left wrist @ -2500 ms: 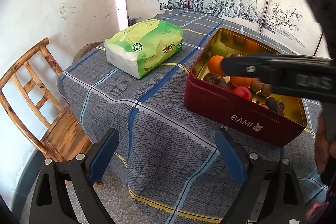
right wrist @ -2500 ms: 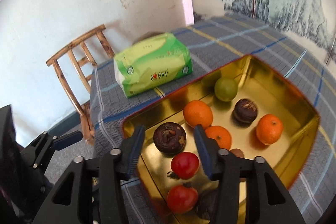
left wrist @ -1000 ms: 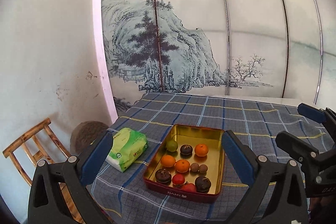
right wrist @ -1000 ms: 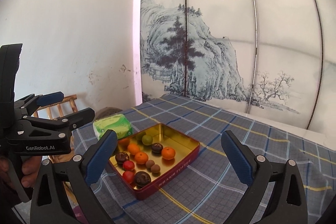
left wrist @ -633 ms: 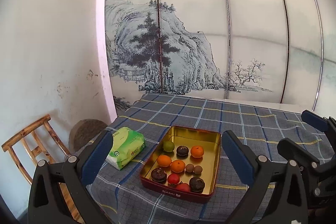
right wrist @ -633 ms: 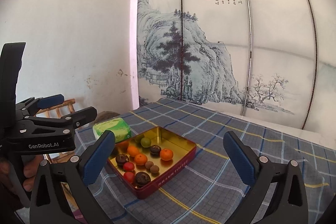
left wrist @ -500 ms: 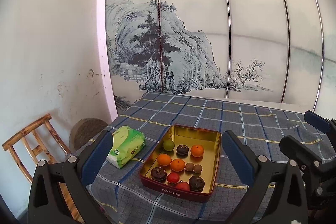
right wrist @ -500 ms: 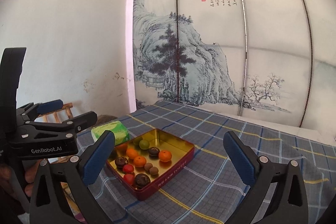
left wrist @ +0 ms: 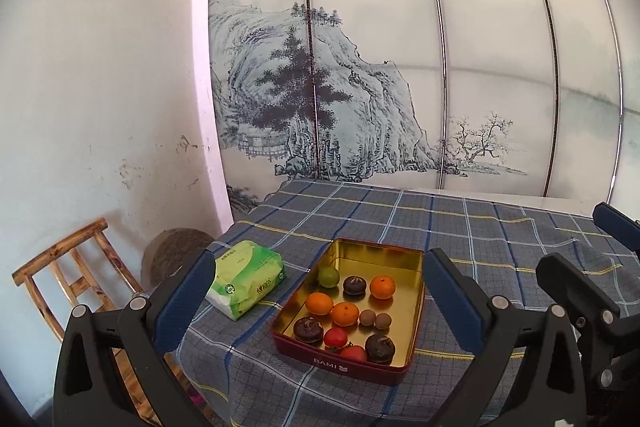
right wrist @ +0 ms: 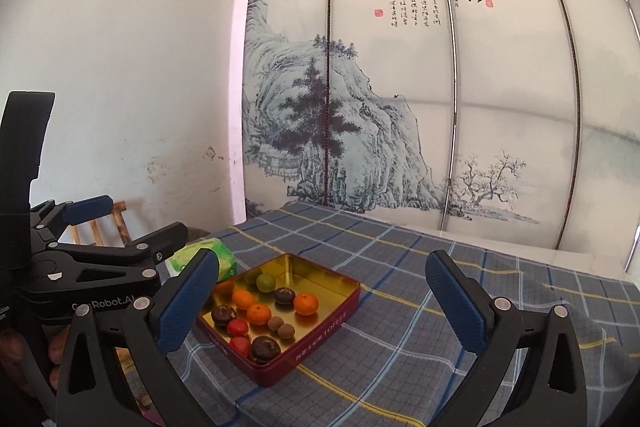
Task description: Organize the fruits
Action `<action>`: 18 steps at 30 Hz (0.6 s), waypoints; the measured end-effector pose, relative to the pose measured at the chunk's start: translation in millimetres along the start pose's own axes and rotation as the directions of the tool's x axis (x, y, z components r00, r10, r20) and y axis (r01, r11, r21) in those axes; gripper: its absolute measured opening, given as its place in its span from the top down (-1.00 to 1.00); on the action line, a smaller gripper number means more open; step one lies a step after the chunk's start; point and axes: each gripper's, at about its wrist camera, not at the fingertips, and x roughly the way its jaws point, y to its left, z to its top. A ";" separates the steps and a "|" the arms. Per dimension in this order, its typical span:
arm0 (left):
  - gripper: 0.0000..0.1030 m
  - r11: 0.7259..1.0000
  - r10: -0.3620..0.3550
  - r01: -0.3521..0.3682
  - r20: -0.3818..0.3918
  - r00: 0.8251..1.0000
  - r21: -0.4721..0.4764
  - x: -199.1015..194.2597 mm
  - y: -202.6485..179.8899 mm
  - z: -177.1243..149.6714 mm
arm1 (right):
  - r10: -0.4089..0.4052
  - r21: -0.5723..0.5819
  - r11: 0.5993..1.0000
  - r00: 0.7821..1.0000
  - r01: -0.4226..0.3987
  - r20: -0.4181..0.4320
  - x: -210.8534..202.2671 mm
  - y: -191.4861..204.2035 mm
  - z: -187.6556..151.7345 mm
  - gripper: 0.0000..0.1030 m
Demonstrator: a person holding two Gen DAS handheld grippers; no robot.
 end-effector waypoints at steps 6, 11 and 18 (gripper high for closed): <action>-1.00 1.000 0.002 -0.002 -0.008 1.000 0.007 1.3 -0.8 -1.9 | 0.005 0.007 1.000 1.000 -0.005 -0.005 -0.1 -0.6 -0.3 -0.99; -1.00 1.000 0.001 -0.001 -0.011 1.000 0.008 2.2 -1.9 -2.1 | 0.010 0.004 1.000 1.000 -0.010 -0.016 1.5 -0.3 -1.4 -0.99; -1.00 1.000 0.001 -0.001 -0.013 1.000 0.006 2.7 -1.1 -3.7 | 0.013 0.001 1.000 1.000 -0.013 -0.027 4.9 -2.6 -4.9 -0.99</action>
